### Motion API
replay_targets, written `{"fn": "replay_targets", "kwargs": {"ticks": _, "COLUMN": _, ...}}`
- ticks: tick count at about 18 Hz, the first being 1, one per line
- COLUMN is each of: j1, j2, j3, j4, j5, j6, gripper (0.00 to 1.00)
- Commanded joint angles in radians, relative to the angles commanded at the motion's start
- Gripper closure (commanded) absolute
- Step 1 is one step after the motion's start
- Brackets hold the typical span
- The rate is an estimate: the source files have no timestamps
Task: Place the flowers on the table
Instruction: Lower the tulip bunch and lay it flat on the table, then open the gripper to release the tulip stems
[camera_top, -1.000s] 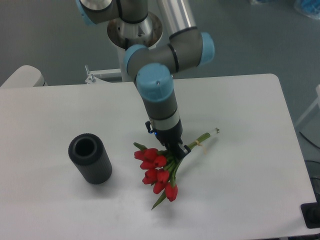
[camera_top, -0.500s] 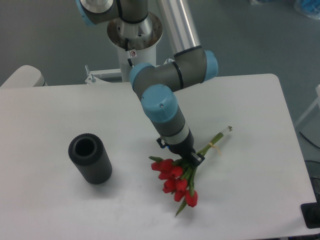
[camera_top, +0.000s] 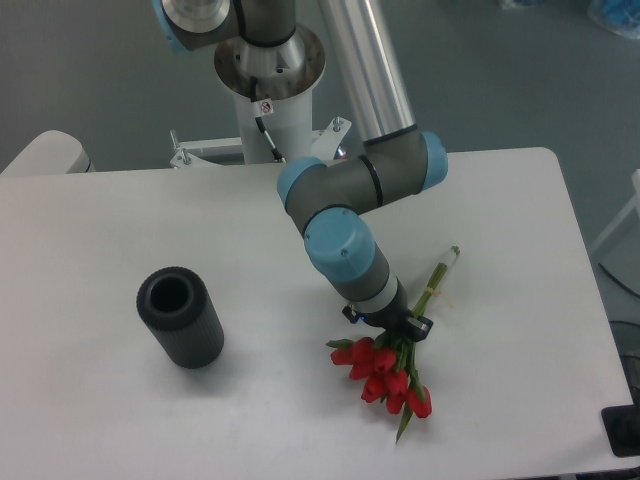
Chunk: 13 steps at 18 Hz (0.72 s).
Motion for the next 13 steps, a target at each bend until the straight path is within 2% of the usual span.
{"fn": "replay_targets", "kwargs": {"ticks": 1, "j1": 0.000, "j2": 0.000, "j3": -0.002, "j4": 0.000, "j5": 0.000, "j6": 0.000, "gripper": 0.65}}
{"fn": "replay_targets", "kwargs": {"ticks": 2, "j1": 0.000, "j2": 0.000, "j3": 0.000, "j4": 0.000, "j5": 0.000, "j6": 0.003, "gripper": 0.47}}
{"fn": "replay_targets", "kwargs": {"ticks": 3, "j1": 0.000, "j2": 0.000, "j3": 0.003, "j4": 0.000, "j5": -0.002, "j6": 0.006, "gripper": 0.11}}
{"fn": "replay_targets", "kwargs": {"ticks": 4, "j1": 0.002, "j2": 0.002, "j3": 0.014, "j4": 0.000, "j5": -0.005, "j6": 0.012, "gripper": 0.00}}
{"fn": "replay_targets", "kwargs": {"ticks": 7, "j1": 0.012, "j2": 0.018, "j3": 0.028, "j4": -0.005, "j5": -0.057, "j6": 0.021, "gripper": 0.00}}
{"fn": "replay_targets", "kwargs": {"ticks": 9, "j1": 0.021, "j2": 0.028, "j3": 0.049, "j4": -0.023, "j5": -0.067, "j6": 0.099, "gripper": 0.00}}
{"fn": "replay_targets", "kwargs": {"ticks": 13, "j1": 0.057, "j2": 0.029, "j3": 0.156, "j4": -0.168, "j5": -0.098, "j6": 0.198, "gripper": 0.00}}
